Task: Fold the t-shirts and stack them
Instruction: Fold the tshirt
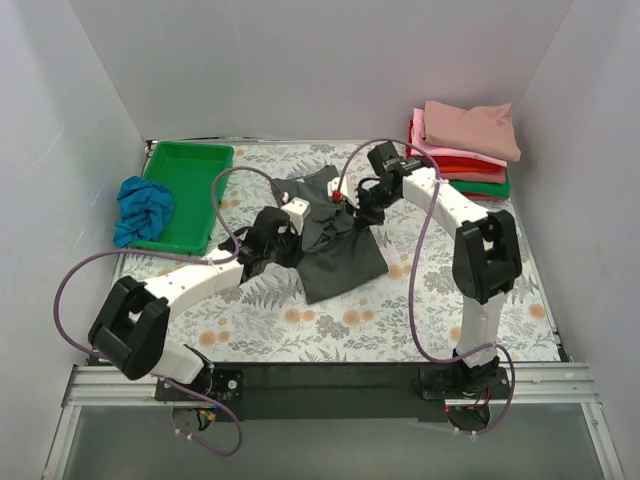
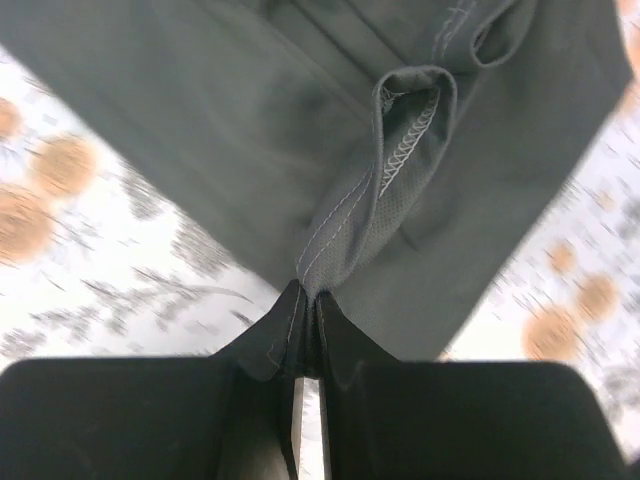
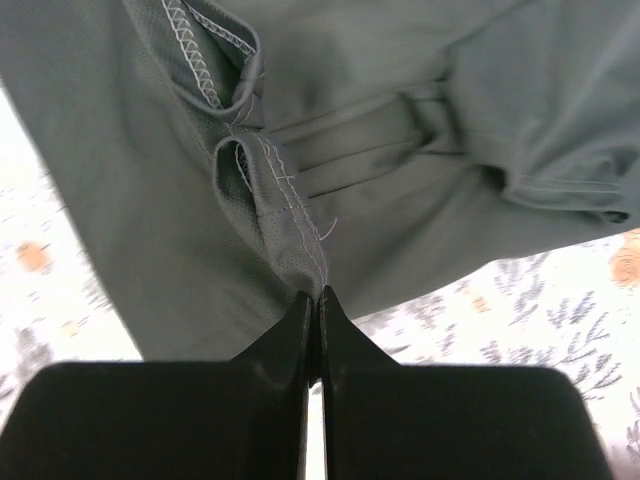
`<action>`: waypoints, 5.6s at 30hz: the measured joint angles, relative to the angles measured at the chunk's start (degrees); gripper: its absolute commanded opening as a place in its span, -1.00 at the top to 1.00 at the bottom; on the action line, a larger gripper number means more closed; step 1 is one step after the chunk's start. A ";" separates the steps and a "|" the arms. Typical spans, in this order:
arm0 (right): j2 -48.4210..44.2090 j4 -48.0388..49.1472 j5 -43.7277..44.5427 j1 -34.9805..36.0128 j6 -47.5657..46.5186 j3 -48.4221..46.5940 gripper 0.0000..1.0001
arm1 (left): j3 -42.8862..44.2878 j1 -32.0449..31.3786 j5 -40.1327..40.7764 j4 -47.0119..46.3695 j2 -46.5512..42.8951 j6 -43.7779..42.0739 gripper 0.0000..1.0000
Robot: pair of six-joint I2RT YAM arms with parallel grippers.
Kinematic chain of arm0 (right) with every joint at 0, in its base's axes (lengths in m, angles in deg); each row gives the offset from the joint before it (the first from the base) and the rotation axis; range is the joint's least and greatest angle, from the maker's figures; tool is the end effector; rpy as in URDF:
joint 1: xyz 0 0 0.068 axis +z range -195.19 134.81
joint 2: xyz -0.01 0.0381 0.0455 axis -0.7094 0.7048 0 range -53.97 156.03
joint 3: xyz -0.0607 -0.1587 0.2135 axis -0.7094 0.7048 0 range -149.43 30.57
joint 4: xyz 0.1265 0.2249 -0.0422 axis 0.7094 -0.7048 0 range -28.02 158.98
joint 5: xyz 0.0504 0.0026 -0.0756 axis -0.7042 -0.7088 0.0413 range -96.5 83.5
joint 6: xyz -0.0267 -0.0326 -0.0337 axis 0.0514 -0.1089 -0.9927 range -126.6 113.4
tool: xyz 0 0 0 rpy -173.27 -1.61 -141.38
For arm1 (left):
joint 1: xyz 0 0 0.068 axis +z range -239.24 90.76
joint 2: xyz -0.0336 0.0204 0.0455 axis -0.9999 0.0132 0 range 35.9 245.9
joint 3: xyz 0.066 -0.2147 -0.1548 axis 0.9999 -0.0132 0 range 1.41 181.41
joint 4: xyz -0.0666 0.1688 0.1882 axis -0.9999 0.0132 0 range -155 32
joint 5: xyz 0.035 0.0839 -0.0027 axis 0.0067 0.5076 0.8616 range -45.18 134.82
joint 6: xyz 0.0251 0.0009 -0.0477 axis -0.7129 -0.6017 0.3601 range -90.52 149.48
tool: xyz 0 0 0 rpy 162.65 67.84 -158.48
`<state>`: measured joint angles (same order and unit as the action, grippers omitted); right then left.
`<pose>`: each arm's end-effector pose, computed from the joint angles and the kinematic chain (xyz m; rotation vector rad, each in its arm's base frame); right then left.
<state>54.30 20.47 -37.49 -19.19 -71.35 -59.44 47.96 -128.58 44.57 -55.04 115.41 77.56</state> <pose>0.3473 0.1898 0.2484 -1.9122 1.6839 0.4916 0.2245 -0.1842 0.2155 -0.1843 2.4420 -0.7412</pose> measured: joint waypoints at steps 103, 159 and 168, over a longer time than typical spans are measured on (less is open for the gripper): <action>-45.75 6.91 -15.06 -19.21 6.99 46.29 -0.90 | -13.33 -25.46 -2.91 -4.42 -5.53 -28.76 -0.27; -46.66 -5.07 -2.84 14.51 -12.70 48.92 0.97 | -15.26 -26.51 -20.24 -3.10 -12.11 -27.91 0.97; -43.82 -10.45 -3.48 10.49 -8.66 33.11 0.97 | -14.21 -25.20 -16.09 -1.14 -18.53 -31.87 1.00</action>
<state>10.48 10.02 -40.96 -8.70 -80.01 -26.33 33.75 -153.78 28.49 -56.18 96.87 45.69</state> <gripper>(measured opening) 0.033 0.074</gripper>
